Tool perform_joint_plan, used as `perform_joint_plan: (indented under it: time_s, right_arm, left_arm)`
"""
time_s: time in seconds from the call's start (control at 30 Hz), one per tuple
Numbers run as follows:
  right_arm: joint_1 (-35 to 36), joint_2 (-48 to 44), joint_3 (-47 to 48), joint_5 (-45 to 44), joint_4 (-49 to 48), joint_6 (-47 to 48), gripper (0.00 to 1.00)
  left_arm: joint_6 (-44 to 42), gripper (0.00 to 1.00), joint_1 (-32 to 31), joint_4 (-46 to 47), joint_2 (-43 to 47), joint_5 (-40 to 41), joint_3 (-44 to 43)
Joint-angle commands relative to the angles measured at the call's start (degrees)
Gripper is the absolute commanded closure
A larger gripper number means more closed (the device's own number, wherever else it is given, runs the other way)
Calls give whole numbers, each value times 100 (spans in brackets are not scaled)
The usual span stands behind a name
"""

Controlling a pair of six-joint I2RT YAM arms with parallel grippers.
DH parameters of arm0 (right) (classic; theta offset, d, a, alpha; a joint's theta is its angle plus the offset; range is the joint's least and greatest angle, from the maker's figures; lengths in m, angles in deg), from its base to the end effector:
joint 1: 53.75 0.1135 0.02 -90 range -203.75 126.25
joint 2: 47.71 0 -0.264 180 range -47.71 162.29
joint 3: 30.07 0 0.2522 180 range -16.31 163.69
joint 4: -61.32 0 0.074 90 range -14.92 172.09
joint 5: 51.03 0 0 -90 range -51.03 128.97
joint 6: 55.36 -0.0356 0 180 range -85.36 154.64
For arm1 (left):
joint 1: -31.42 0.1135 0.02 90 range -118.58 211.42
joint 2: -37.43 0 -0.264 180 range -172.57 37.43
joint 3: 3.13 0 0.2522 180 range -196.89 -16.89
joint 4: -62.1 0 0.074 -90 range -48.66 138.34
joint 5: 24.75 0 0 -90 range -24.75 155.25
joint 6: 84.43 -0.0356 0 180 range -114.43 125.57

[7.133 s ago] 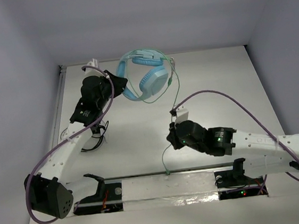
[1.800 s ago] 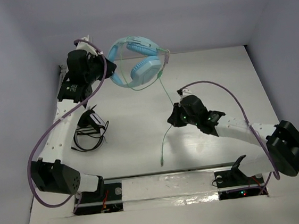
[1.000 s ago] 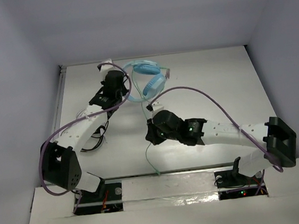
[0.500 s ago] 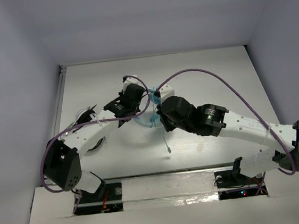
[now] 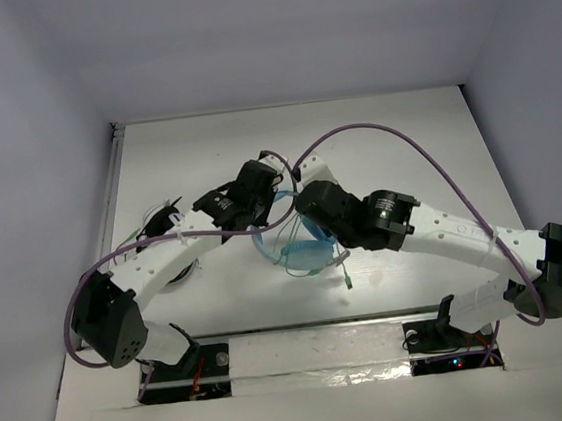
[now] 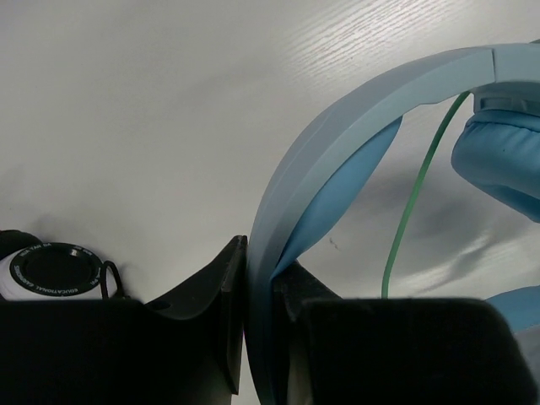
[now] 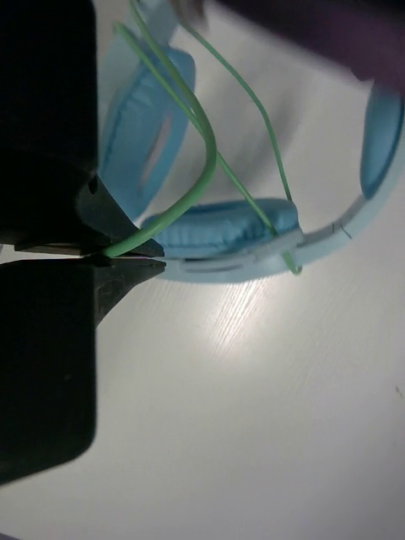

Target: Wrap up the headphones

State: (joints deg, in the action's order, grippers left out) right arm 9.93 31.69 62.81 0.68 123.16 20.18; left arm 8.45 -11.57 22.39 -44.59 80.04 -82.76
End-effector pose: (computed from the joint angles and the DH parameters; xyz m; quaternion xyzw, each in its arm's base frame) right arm 0.1459 0.2452 0.3556 -0.2617 0.8513 -0.0264 0.4539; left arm 0.2372 -0.2087 0.2917 0.2617 0.8693 -0.0485 0.4166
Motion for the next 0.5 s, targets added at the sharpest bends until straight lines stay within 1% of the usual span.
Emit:
perform_joint_plan:
  time_s: [0.0,0.17,0.27,0.4,0.47]
  right_arm:
    - [-206,-64,78,-794,27,92,100]
    - [-514,-170,-202,-926,-596,136,99]
    - [-751,-302,-352,-1006,-966,154,96]
    - [-892,-372,-432,-971,-1125,268,93]
    - [-954,-346,-423,-962,-1125,338,92]
  left_arm:
    - [-41,100,18,257,651,-397,108]
    - [-146,100,18,504,1108,-1187,408]
    - [-199,100,18,556,1337,-1434,461]
    - [-261,100,18,574,1461,-1444,461]
    - [-252,100,18,530,1391,-1233,443]
